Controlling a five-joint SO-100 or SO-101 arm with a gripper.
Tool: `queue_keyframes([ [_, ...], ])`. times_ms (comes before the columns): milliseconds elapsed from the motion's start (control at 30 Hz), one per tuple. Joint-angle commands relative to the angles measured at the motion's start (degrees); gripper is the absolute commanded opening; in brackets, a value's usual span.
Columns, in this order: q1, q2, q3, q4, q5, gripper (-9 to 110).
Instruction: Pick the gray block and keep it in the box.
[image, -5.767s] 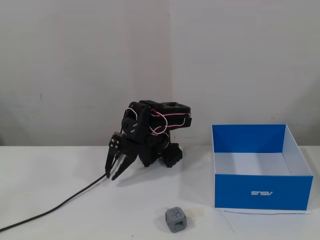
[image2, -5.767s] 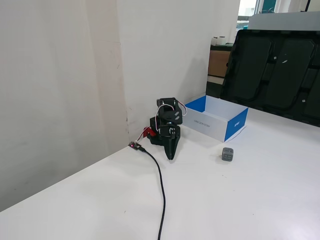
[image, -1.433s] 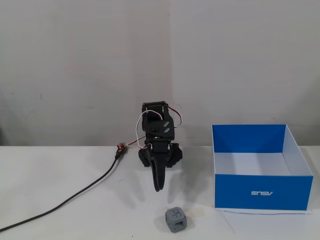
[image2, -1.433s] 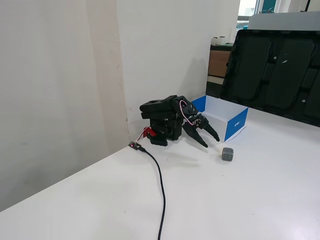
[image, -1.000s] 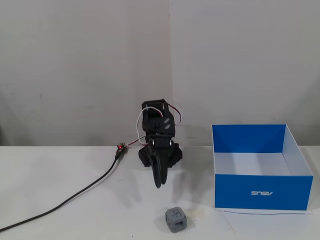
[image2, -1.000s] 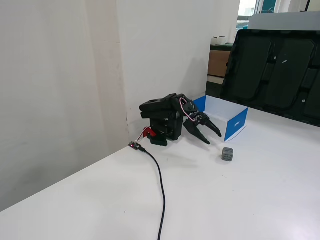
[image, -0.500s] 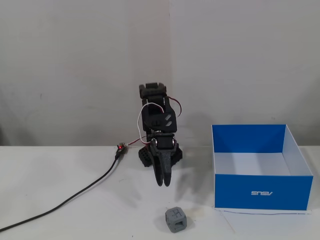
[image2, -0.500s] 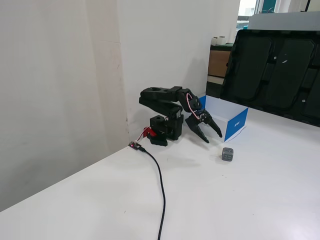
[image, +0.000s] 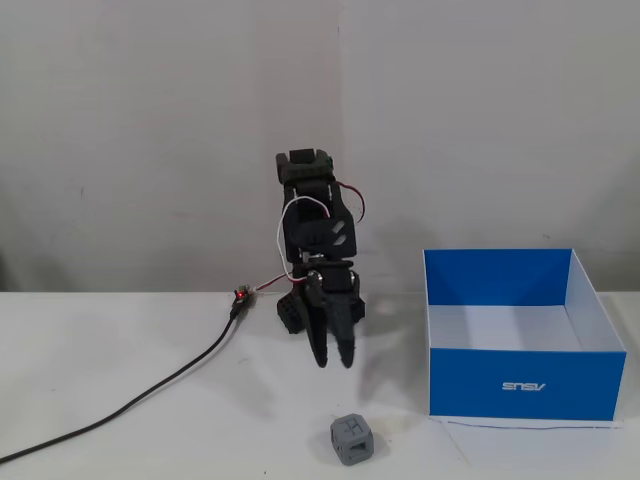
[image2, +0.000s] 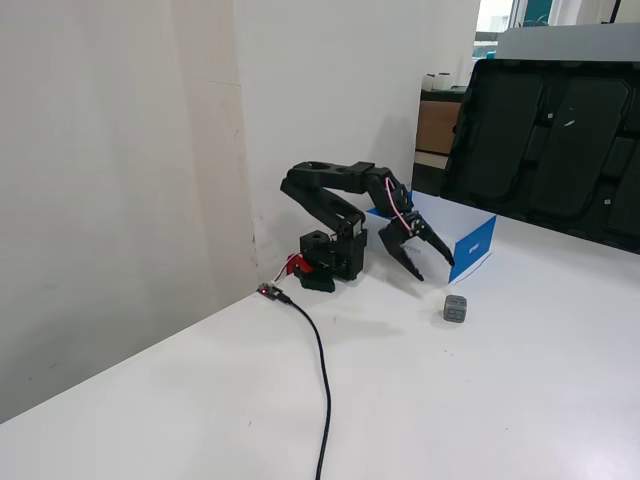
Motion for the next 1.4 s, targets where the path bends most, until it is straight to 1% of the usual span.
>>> queue_keyframes([
  [0,1.0,-10.6,-9.1,-0.6,-0.3,32],
  [67,1.2,-14.5,-11.0,-1.1,-0.6,34],
  [100,1.3,-15.6,-11.5,-1.4,-0.8,37],
  [300,0.8,-19.6,-13.6,-1.6,-1.2,44],
  [567,0.4,-26.6,-15.5,-3.8,-1.2,43],
  [833,0.7,-39.6,-21.6,-4.6,-1.2,43],
  [1367,-0.5,-51.8,-26.5,-5.6,-0.2,39],
])
